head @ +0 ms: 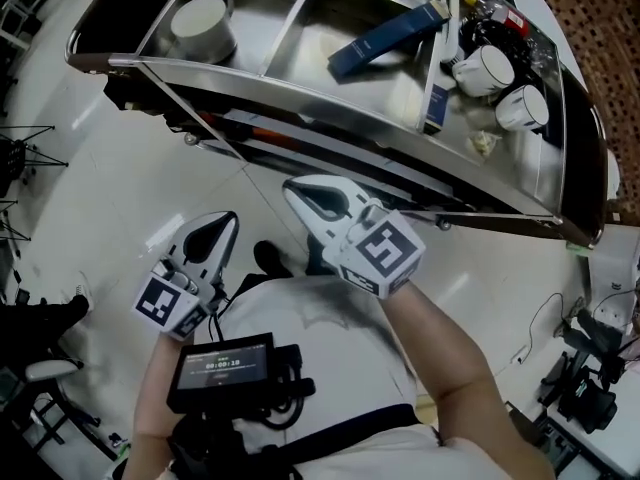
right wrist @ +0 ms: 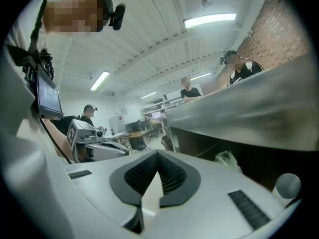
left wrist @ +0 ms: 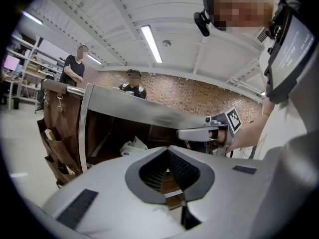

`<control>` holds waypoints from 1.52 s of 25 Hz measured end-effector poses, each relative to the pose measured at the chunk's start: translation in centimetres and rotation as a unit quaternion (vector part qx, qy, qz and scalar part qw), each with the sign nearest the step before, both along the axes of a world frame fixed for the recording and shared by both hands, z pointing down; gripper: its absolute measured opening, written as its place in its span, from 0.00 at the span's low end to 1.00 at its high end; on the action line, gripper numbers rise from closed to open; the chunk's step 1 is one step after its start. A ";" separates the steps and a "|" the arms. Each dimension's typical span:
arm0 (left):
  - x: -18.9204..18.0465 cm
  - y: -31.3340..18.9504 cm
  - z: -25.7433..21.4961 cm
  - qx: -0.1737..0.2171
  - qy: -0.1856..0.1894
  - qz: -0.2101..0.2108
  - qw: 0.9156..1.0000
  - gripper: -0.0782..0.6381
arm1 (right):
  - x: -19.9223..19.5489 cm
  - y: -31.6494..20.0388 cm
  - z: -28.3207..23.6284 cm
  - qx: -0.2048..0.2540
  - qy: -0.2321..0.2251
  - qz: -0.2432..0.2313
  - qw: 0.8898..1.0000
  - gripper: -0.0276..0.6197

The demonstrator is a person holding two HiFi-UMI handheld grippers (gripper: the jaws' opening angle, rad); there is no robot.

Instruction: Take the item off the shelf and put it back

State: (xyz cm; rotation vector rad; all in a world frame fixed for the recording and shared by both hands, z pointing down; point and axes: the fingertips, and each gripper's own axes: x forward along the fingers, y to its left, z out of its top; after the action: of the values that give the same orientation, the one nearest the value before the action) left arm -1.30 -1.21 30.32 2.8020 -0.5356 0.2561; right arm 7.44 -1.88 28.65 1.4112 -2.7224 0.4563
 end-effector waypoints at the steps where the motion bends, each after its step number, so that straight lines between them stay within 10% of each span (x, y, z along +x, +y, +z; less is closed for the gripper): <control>1: 0.1 0.2 -0.6 -0.005 -0.001 0.003 1.000 0.12 | -0.4 0.2 -0.7 0.004 -0.003 -0.005 1.000 0.05; 38: 3.0 2.5 -5.3 0.054 -0.001 0.025 0.998 0.12 | -1.6 3.4 -6.0 0.015 -0.020 -0.041 0.999 0.05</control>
State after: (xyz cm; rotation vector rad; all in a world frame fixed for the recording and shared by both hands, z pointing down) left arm 1.65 1.33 25.03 2.9237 -0.4932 0.2466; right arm 5.84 1.51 22.65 1.3038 -2.8190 0.4445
